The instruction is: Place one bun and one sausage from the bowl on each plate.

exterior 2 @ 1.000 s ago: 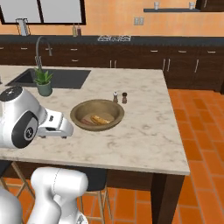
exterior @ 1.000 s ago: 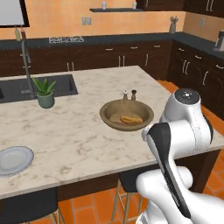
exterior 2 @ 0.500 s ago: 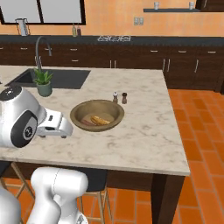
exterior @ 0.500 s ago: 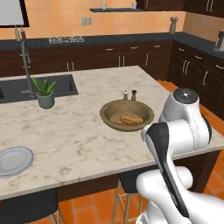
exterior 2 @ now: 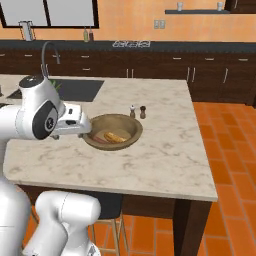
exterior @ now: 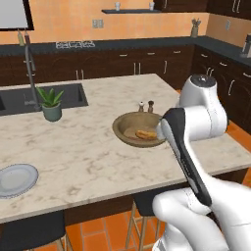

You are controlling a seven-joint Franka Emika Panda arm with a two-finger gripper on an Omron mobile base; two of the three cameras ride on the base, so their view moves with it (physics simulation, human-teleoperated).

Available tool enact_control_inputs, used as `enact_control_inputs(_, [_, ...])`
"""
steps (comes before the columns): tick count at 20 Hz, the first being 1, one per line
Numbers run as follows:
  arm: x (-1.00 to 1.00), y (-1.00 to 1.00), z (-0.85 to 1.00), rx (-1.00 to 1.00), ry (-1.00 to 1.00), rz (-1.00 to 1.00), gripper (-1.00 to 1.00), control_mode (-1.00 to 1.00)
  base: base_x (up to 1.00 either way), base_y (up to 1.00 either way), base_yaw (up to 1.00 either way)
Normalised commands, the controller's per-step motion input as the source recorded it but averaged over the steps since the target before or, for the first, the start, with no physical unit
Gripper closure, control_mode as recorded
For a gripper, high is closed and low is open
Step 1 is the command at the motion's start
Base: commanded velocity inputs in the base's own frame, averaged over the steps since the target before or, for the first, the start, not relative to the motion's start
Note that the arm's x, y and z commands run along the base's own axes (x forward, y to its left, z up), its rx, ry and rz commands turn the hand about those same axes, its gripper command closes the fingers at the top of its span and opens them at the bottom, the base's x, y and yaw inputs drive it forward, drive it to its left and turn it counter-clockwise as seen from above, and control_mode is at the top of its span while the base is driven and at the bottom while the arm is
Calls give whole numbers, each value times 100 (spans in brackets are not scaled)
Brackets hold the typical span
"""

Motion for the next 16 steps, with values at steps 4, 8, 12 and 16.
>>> enact_control_inputs(4, [100, -1, 0, 7, 33, 7, -100, -100, 0, 0, 0])
enact_control_inputs(8, [100, -16, -71, 1, 17, 3, -100, -100, 0, 0, 0])
enact_control_inputs(12, [100, -11, -96, -2, 9, 5, -100, -100, 0, 0, 0])
enact_control_inputs(16, [100, -13, -74, 0, 8, 5, -100, -100, 0, 0, 0])
